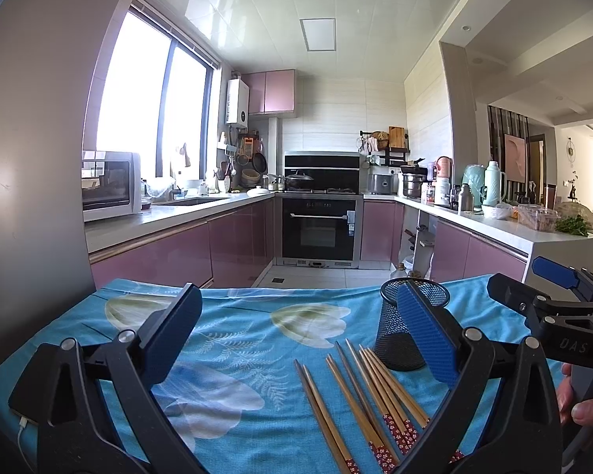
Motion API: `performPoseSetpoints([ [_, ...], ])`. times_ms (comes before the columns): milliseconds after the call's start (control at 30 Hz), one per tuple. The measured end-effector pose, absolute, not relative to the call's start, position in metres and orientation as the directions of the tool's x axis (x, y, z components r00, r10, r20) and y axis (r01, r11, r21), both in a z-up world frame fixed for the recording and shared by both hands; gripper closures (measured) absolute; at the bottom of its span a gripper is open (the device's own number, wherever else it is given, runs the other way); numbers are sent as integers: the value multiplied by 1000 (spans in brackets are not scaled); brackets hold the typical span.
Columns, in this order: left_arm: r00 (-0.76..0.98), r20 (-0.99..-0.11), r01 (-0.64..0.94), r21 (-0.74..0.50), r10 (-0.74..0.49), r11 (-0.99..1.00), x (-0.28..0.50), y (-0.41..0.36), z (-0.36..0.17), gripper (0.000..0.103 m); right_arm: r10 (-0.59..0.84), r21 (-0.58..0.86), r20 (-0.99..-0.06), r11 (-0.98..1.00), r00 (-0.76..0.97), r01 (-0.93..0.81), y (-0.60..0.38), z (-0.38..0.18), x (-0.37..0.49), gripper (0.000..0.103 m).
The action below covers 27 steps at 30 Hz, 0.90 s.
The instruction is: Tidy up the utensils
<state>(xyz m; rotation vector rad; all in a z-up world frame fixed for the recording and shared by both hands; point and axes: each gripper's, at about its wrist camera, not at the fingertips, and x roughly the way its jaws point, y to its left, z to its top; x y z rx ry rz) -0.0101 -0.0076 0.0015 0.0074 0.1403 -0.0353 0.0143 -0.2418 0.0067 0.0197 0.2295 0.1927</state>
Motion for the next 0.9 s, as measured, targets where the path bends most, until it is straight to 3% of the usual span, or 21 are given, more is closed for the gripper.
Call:
performPoseSetpoints([
  [900, 986, -162, 35, 9, -33, 999, -8, -10, -2, 6, 201, 47, -246, 980, 948, -195, -241, 6, 18, 6],
])
